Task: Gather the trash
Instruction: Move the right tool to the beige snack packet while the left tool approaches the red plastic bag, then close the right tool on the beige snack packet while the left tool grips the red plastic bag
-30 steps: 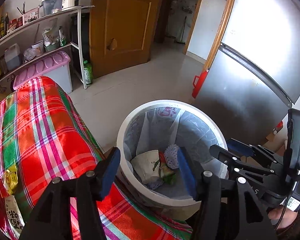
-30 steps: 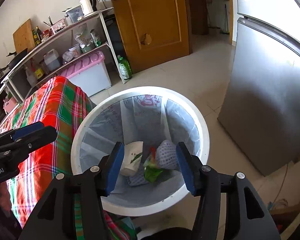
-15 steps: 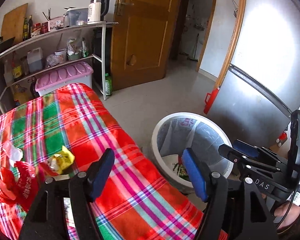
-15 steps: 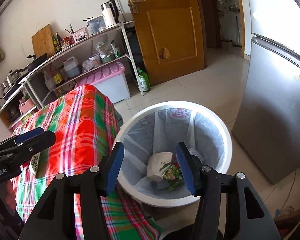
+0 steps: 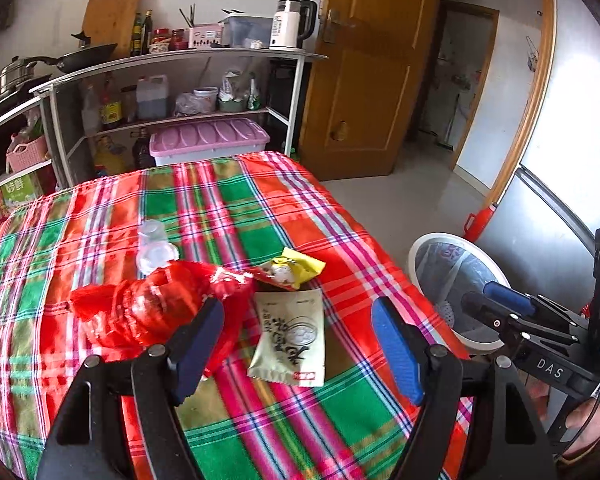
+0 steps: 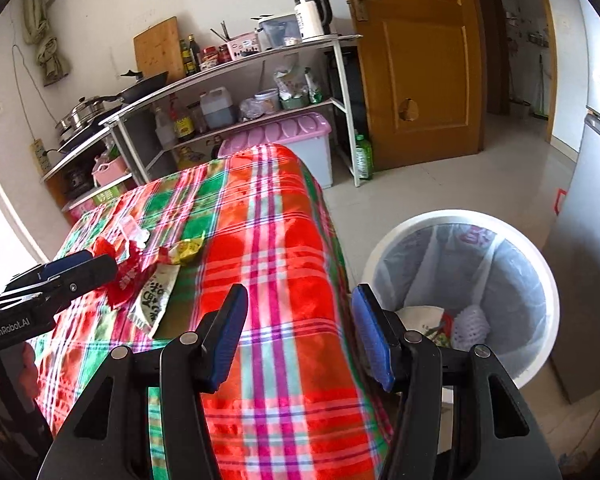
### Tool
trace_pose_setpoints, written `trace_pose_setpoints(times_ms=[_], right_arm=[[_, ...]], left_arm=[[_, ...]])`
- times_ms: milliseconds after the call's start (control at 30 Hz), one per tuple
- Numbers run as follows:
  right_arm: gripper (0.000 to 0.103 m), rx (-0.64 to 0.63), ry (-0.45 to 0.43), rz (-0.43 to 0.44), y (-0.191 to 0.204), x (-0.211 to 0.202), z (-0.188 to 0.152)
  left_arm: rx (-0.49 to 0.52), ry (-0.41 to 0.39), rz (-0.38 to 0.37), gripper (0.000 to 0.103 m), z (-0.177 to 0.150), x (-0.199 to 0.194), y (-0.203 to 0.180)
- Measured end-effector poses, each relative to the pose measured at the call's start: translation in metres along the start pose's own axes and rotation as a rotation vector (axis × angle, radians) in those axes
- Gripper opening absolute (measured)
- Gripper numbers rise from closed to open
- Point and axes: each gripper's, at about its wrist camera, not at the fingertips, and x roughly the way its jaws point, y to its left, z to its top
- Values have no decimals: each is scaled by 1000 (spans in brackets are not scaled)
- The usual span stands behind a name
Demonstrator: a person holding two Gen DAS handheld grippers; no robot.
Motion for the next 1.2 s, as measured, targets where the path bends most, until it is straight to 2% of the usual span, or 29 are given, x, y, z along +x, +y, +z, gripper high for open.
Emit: trace_pose_setpoints(times_ms=[233,333,633,967,1200], right_arm=[[56,-81,43,75,49,21,0],[56,-123,63,104,70,32,-2],[56,-174,136,152,110,62,-3],[60,-181,181,111,131,89,-1],[60,-194,233,52,140,112,-5]], left_arm=[[-38,-24,121,82,-15,-21,49],[-60,-26,149,83,-20,-26,71],[-117,-4,145,86,-26,-26,115],[-119,7,149,86,-19,-13,135],[-68,3,128,87,-10,-8,136]])
